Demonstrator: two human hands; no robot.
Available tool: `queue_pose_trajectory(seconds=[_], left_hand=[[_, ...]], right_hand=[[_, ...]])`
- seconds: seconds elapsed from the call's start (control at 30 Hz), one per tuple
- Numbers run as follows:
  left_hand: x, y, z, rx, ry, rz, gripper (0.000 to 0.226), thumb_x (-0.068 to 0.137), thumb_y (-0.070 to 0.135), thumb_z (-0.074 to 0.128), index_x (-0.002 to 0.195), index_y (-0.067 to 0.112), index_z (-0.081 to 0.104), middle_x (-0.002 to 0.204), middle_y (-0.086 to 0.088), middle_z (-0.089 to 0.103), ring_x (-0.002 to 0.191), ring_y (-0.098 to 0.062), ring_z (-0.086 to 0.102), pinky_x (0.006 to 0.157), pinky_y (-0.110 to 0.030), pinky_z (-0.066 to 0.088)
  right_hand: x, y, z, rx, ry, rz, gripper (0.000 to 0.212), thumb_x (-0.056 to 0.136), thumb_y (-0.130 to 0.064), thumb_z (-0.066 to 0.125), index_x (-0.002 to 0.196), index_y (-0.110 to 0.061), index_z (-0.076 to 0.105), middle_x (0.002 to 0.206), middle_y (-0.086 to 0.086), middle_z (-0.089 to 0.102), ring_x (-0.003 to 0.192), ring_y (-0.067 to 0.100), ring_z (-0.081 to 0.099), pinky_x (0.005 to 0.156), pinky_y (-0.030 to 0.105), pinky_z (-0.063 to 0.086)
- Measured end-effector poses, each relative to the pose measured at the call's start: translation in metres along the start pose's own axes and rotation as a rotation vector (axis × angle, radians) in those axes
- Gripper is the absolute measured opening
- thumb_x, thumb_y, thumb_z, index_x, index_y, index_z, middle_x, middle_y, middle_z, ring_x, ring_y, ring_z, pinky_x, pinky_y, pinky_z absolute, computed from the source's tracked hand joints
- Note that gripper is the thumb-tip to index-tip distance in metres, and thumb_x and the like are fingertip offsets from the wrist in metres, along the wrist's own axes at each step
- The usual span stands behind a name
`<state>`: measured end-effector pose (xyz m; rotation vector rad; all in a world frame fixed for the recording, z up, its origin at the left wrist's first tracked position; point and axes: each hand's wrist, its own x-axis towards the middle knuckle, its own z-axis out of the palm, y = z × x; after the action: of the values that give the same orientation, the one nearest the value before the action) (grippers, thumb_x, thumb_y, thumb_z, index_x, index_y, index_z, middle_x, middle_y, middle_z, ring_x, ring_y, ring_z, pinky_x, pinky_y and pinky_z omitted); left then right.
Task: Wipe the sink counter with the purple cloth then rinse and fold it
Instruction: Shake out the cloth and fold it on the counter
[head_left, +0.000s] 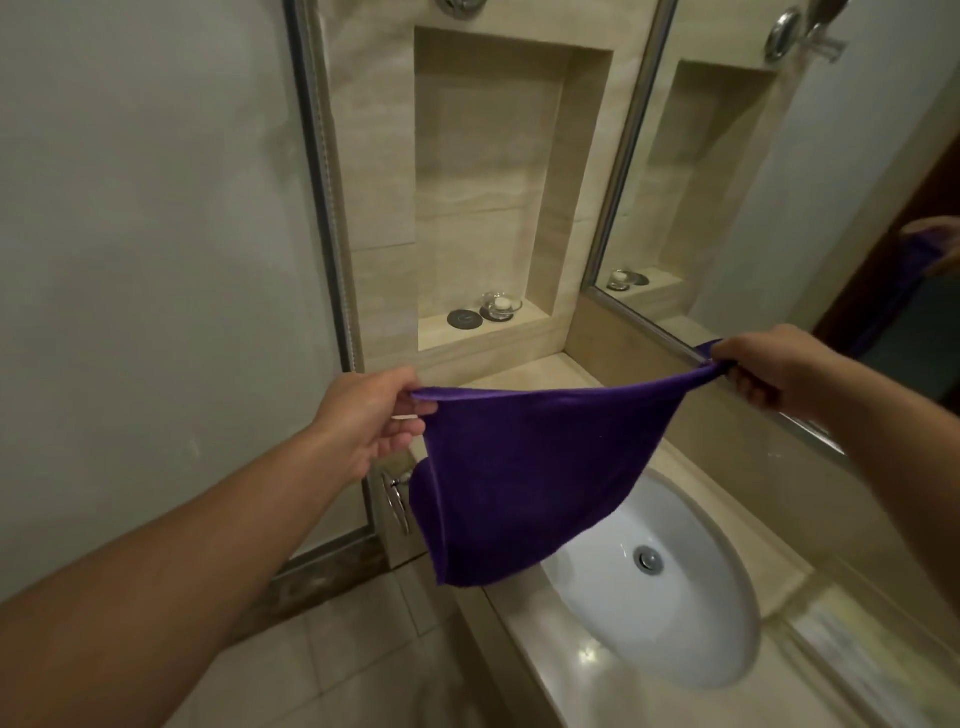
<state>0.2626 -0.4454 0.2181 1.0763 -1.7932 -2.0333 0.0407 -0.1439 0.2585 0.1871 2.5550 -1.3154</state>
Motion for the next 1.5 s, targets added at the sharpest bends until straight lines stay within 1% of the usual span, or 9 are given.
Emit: queue_pose_trajectory(seconds=[0.27, 0.67, 0.9, 1.07, 1.2, 1.3, 1.37, 1.43, 1.5], left_hand=[[0.056, -0.058, 0.014, 0.015, 0.036, -0.204, 0.017, 0.088, 0.018, 0.065, 0.091, 0.002, 0.072, 0.068, -0.007, 0.074, 0.055, -0.014, 0.061, 0.050, -0.023, 0.050], [0.169, -0.141, 0.026, -0.169, 0.233, -0.618, 0.011, 0.086, 0.021, 0.063, 0.084, 0.011, 0.067, 0.065, -0.004, 0.074, 0.046, -0.010, 0.058, 0.045, -0.019, 0.048], [0.236, -0.178, 0.013, -0.273, 0.438, -0.650, 0.015, 0.088, 0.018, 0.060, 0.085, 0.004, 0.064, 0.053, -0.003, 0.067, 0.031, -0.009, 0.052, 0.034, -0.016, 0.046], [0.273, -0.200, 0.014, -0.298, 0.506, -0.662, 0.012, 0.089, 0.019, 0.063, 0.094, 0.008, 0.064, 0.075, -0.008, 0.067, 0.051, -0.014, 0.056, 0.038, -0.016, 0.048], [0.290, -0.217, 0.012, -0.330, 0.551, -0.714, 0.020, 0.090, 0.018, 0.062, 0.105, 0.005, 0.064, 0.078, -0.010, 0.067, 0.057, -0.015, 0.055, 0.039, -0.018, 0.050], [0.297, -0.229, 0.013, -0.342, 0.556, -0.752, 0.029, 0.090, 0.020, 0.064, 0.113, 0.002, 0.065, 0.081, -0.011, 0.068, 0.062, -0.016, 0.058, 0.043, -0.019, 0.052], [0.302, -0.236, 0.015, -0.354, 0.557, -0.744, 0.032, 0.089, 0.020, 0.065, 0.115, 0.001, 0.065, 0.088, -0.012, 0.069, 0.067, -0.017, 0.061, 0.048, -0.022, 0.055], [0.308, -0.240, 0.019, -0.374, 0.548, -0.711, 0.032, 0.091, 0.023, 0.064, 0.115, 0.002, 0.064, 0.098, -0.012, 0.071, 0.075, -0.021, 0.065, 0.058, -0.029, 0.056], [0.311, -0.242, 0.024, -0.402, 0.533, -0.682, 0.030, 0.095, 0.027, 0.059, 0.113, 0.004, 0.063, 0.105, -0.012, 0.069, 0.085, -0.026, 0.066, 0.072, -0.036, 0.056]], right_hand=[[0.057, 0.029, 0.067, -0.096, -0.098, 0.052, 0.012, 0.089, -0.006, 0.061, 0.077, -0.005, 0.059, 0.059, 0.007, 0.049, 0.048, 0.015, 0.041, 0.042, 0.025, 0.034], [0.209, 0.034, 0.201, -0.130, -0.399, 0.200, 0.012, 0.089, -0.005, 0.063, 0.077, -0.003, 0.064, 0.052, 0.005, 0.051, 0.043, 0.012, 0.044, 0.039, 0.021, 0.037], [0.271, 0.057, 0.280, -0.013, -0.444, 0.281, 0.016, 0.091, -0.001, 0.056, 0.092, 0.012, 0.066, 0.076, 0.023, 0.068, 0.060, 0.025, 0.066, 0.047, 0.025, 0.056], [0.302, 0.074, 0.319, 0.079, -0.493, 0.307, 0.016, 0.088, -0.004, 0.056, 0.093, 0.008, 0.064, 0.092, 0.024, 0.072, 0.079, 0.032, 0.072, 0.067, 0.036, 0.059], [0.314, 0.090, 0.338, 0.004, -0.579, 0.278, 0.015, 0.086, 0.005, 0.054, 0.091, 0.002, 0.067, 0.100, 0.018, 0.072, 0.094, 0.030, 0.070, 0.074, 0.037, 0.058], [0.321, 0.102, 0.350, -0.130, -0.579, 0.178, 0.011, 0.084, 0.006, 0.063, 0.088, -0.002, 0.070, 0.093, 0.020, 0.070, 0.084, 0.027, 0.068, 0.070, 0.034, 0.059], [0.325, 0.106, 0.358, -0.180, -0.557, 0.121, 0.005, 0.090, -0.008, 0.066, 0.085, -0.007, 0.068, 0.089, 0.018, 0.072, 0.071, 0.024, 0.067, 0.062, 0.032, 0.058], [0.330, 0.108, 0.363, -0.264, -0.519, 0.068, 0.017, 0.092, -0.026, 0.066, 0.083, -0.012, 0.069, 0.080, 0.012, 0.073, 0.060, 0.022, 0.066, 0.057, 0.031, 0.056], [0.334, 0.110, 0.367, -0.362, -0.478, 0.021, 0.021, 0.089, -0.035, 0.067, 0.081, -0.017, 0.071, 0.073, 0.007, 0.072, 0.058, 0.022, 0.067, 0.064, 0.034, 0.060]])
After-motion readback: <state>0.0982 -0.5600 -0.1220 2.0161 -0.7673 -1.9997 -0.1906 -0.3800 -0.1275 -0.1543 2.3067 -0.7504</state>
